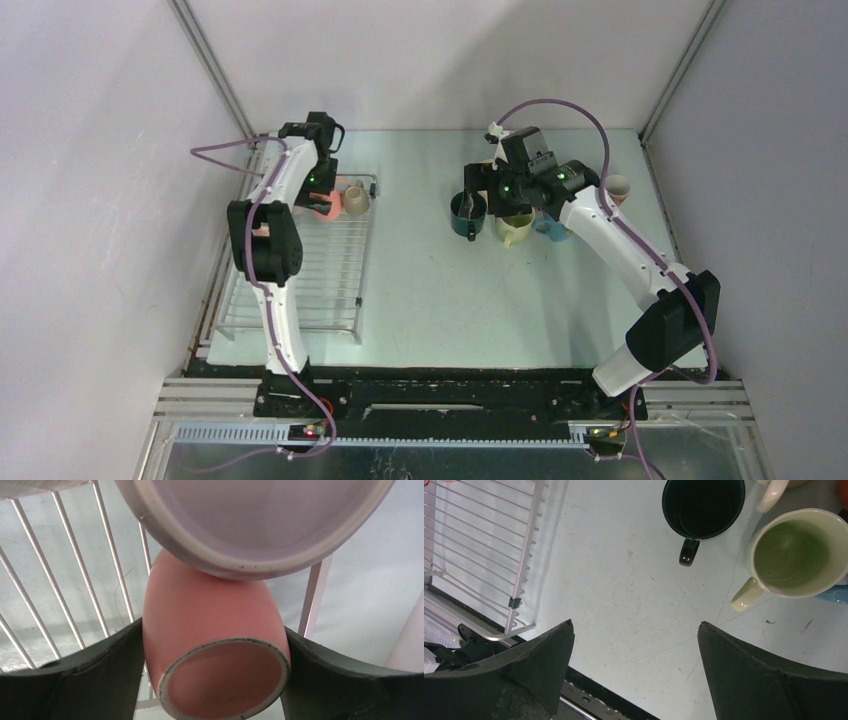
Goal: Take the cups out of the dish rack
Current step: Unload the cup from the dish rack.
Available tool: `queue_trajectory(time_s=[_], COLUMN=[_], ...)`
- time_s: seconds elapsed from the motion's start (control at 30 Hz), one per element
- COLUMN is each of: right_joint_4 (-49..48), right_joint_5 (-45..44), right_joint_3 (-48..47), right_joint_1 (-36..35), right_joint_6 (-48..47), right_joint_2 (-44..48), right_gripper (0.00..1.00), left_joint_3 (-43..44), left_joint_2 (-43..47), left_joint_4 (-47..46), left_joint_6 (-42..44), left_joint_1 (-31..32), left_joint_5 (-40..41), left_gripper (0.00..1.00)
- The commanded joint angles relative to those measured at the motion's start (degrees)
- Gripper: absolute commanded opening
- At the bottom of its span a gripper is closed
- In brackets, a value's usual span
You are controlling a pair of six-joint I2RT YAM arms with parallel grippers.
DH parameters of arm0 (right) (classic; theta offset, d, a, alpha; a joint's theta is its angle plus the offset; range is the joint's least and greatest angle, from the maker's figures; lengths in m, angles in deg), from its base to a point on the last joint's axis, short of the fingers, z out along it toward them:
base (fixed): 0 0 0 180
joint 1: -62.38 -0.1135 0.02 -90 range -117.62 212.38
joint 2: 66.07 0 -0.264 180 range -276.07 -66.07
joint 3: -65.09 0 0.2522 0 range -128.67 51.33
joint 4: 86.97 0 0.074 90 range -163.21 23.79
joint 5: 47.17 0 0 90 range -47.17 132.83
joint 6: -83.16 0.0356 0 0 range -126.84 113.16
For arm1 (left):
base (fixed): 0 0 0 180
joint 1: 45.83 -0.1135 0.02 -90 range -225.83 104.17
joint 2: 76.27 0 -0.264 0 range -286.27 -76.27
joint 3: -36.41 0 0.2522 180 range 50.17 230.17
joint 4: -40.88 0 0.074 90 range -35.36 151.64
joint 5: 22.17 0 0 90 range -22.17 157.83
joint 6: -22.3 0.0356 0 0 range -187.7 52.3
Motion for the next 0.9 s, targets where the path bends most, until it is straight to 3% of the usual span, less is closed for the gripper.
queue_trajectory(time_s=[0.0,0.17,0.3,0.67,0.87], right_joint_4=[-1.5,-1.3,-1.4,-1.4,-1.3], right_joint_5=[-0.1,-0.1,-0.2,-0.4,-0.7], right_joint_3=[-0.3,-0.5,-0.4,-0.6,-0.6], right_joint_1=[-0.7,-0.7,-0.8,-1.2,-1.7], right_joint_6=[0.0,0.0,-0.1,0.0,0.0], right_joint_2=[0.0,-0.2,-0.1,-0.3,-0.4], right_gripper=[1.00,1.00,1.00,1.00,1.00], left_joint_3=[-2.4,-1.0,-0.5,-4.5,-4.3], left_joint_2=[2.3,2.7,3.9,8.9,9.8], left_joint_4=[0.8,0.5,0.3,-4.4,-5.2], left_joint_6=[0.1,3.0,7.1,18.2,19.8], left_joint_1=[-0.5,-0.6,-0.6,-0.6,-0.5], left_joint_5=[-0.7,-0.7,-0.3,-1.4,-2.2], left_gripper=[0.69,0.37,0.19,0.01,0.00])
